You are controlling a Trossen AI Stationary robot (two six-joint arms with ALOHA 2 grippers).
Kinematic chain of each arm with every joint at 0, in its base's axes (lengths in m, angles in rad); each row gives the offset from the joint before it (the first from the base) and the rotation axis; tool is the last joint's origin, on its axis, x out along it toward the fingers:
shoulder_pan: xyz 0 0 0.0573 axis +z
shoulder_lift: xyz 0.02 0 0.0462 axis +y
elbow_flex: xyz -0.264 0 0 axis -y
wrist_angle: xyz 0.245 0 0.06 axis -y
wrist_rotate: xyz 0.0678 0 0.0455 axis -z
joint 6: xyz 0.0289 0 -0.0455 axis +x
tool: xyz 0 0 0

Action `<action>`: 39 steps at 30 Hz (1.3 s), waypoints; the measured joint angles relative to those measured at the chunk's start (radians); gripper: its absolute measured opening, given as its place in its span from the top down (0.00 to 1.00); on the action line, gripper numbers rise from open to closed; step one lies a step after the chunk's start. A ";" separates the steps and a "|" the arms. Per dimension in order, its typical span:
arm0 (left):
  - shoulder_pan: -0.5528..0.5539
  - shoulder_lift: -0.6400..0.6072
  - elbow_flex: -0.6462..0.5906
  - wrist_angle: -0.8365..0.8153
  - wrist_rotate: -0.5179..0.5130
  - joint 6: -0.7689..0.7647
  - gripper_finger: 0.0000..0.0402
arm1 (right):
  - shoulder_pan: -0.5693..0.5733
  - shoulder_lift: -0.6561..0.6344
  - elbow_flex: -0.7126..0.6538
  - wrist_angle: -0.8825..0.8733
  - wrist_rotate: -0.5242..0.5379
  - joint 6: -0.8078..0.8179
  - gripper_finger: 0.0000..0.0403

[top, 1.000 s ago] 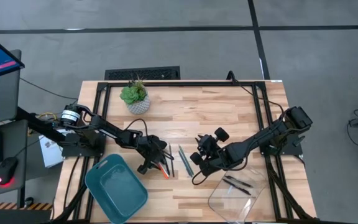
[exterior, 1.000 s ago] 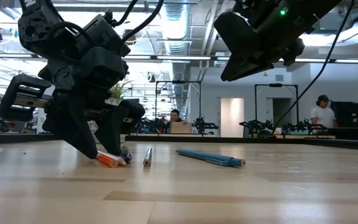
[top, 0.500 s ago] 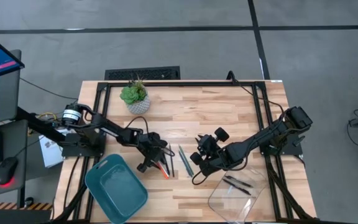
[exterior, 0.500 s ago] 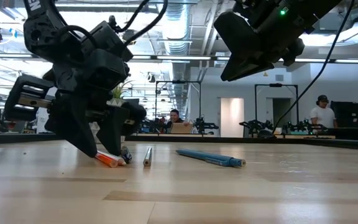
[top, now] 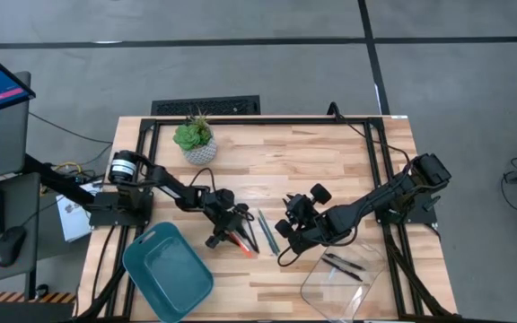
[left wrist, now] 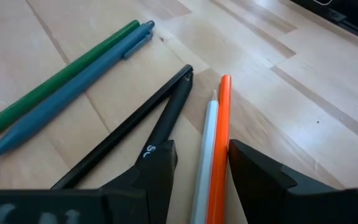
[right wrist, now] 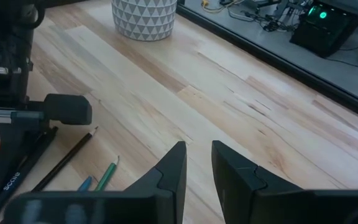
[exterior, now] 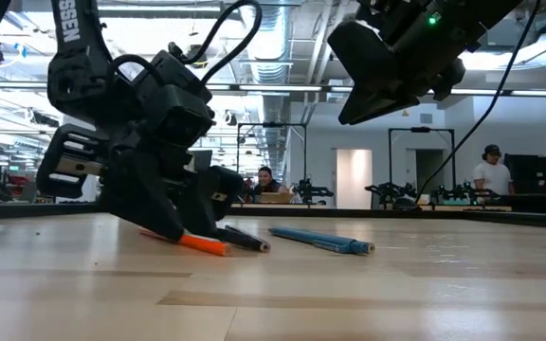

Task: Sort pens & pencils
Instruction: Put the orange pencil into the blue bin

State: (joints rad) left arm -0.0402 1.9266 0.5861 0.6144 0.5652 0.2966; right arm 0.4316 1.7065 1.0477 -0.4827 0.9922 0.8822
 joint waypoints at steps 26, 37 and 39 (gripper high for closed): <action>-0.050 0.001 0.000 0.015 -0.050 -0.056 0.74 | 0.000 0.000 0.000 -0.004 0.000 0.000 0.76; -0.054 0.002 0.000 0.011 -0.064 -0.055 0.74 | 0.000 0.000 0.000 -0.004 0.000 0.000 0.76; -0.058 0.002 -0.001 0.012 -0.067 -0.055 0.74 | 0.000 0.000 0.000 -0.004 0.000 0.000 0.76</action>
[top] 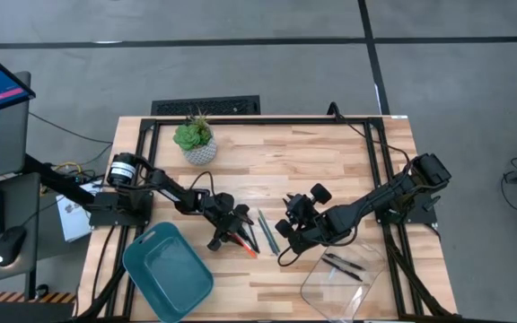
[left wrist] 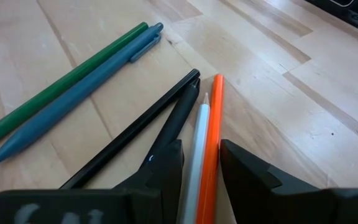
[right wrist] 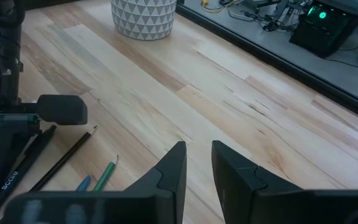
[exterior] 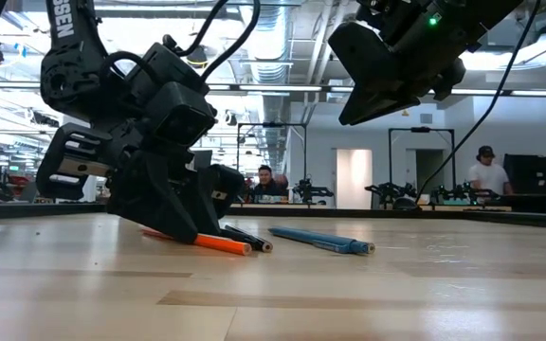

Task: Sort pens & pencils
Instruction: Put the orange pencil into the blue bin

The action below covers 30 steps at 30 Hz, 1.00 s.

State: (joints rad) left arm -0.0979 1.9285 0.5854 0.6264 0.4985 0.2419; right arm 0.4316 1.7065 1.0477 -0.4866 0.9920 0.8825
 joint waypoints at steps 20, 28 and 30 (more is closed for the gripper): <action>-0.014 0.000 0.000 0.002 -0.018 -0.025 0.74 | 0.000 0.000 0.000 0.000 0.000 0.000 0.76; -0.014 0.000 0.000 0.002 -0.018 -0.029 0.74 | 0.000 0.000 0.000 0.000 0.000 0.000 0.76; -0.014 0.000 0.000 0.002 -0.018 -0.029 0.74 | 0.000 0.000 0.000 0.000 0.000 0.000 0.76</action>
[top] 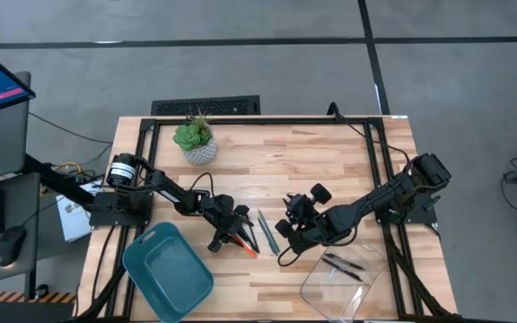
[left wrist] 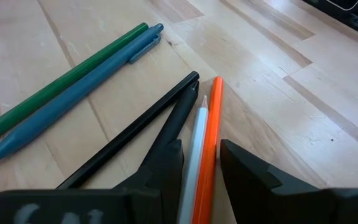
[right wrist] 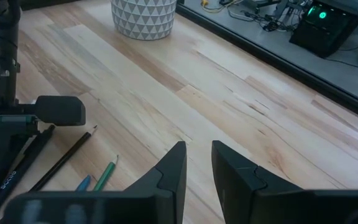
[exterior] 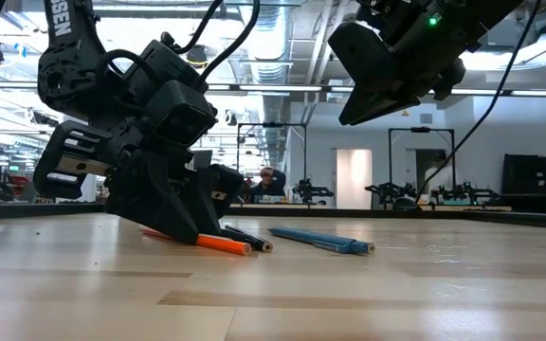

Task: Sort pens & pencils
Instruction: Put the orange pencil into the blue bin

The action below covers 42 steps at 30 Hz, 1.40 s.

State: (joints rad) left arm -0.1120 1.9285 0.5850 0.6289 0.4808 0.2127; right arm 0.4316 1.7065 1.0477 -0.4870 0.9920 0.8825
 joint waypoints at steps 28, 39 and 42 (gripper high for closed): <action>-0.004 0.001 0.000 0.000 0.011 0.064 0.91 | 0.000 0.000 0.000 -0.003 0.000 0.000 0.76; -0.002 0.001 0.000 0.002 -0.004 0.087 0.91 | 0.000 0.000 0.000 -0.003 0.000 0.000 0.76; -0.002 0.001 0.000 0.005 -0.008 0.082 0.91 | 0.000 0.000 0.000 -0.003 0.000 0.000 0.76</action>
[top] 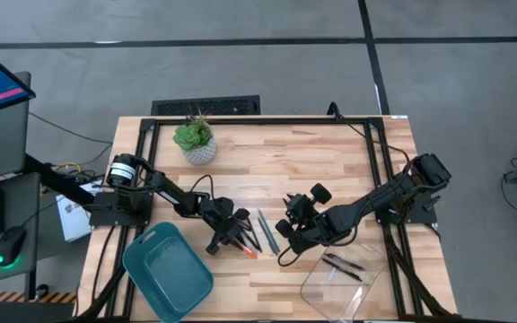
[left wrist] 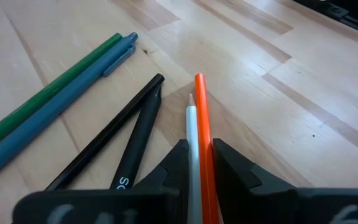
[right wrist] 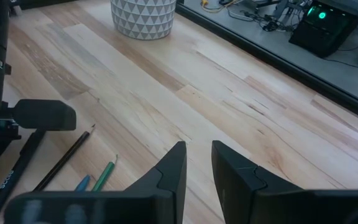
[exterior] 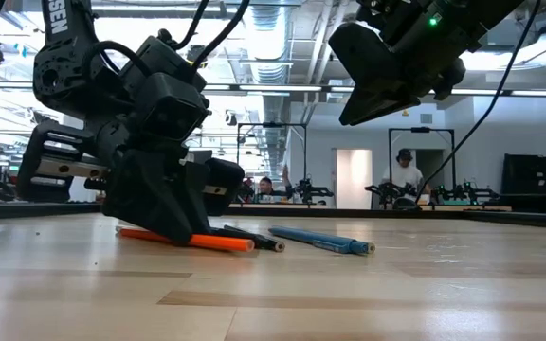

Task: Sort pens & pencils
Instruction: Put the orange pencil into the blue bin

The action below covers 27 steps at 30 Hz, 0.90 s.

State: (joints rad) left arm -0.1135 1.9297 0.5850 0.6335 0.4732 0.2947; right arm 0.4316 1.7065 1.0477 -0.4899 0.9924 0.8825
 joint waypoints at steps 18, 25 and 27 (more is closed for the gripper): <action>0.002 0.004 -0.002 0.037 -0.019 -0.018 0.91 | 0.000 0.000 0.000 -0.003 0.000 0.000 0.76; 0.002 0.004 -0.002 0.037 -0.018 -0.018 0.91 | 0.000 0.000 0.000 -0.004 0.004 0.000 0.76; 0.002 0.004 -0.002 0.037 -0.018 -0.018 0.91 | 0.000 0.000 0.000 -0.004 0.022 0.000 0.76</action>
State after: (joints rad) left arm -0.1112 1.9339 0.5835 0.6708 0.4553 0.2764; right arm 0.4316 1.7065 1.0477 -0.4938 1.0145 0.8822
